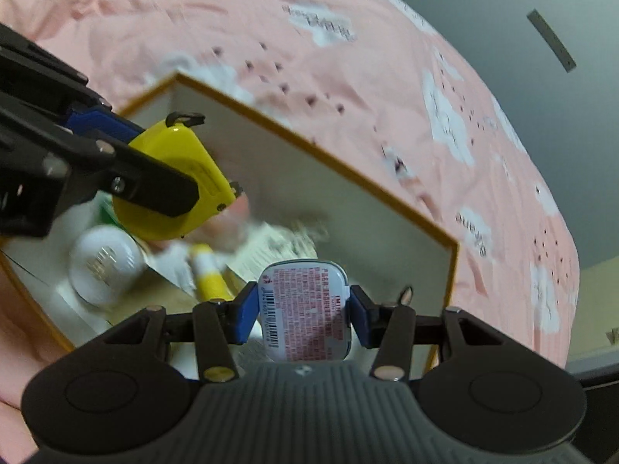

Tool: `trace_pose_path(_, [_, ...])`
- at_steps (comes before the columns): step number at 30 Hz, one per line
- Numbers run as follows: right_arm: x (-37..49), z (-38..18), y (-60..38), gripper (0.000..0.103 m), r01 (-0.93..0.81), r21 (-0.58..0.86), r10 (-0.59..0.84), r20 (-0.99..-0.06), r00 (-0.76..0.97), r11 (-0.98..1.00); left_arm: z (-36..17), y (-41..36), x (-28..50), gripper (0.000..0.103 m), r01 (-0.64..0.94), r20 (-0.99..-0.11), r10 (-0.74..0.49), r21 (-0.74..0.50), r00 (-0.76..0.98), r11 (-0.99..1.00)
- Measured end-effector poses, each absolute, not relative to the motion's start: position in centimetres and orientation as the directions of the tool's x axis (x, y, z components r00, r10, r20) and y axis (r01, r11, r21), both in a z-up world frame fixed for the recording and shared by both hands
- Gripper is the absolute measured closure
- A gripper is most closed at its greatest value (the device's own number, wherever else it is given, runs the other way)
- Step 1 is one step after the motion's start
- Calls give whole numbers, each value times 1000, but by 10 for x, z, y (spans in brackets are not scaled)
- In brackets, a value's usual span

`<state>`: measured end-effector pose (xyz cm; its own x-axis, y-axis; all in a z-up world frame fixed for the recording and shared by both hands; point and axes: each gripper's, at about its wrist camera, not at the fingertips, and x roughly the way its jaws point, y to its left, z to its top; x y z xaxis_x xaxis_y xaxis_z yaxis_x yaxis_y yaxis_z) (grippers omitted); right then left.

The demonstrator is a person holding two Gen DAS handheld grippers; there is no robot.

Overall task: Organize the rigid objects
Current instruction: 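Carry the tape measure and tin over the box with both grippers, then lower the tin and tape measure into the box and open both grippers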

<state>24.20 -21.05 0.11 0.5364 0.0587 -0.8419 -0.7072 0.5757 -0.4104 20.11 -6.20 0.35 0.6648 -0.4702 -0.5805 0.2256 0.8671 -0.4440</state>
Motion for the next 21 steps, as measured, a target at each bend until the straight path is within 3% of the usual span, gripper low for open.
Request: trace_pose_path(21, [303,-73,-224,54,-771,-432,-90,-891,445,468,-38,-91,252,81,227,-655,-502,-461,565,858])
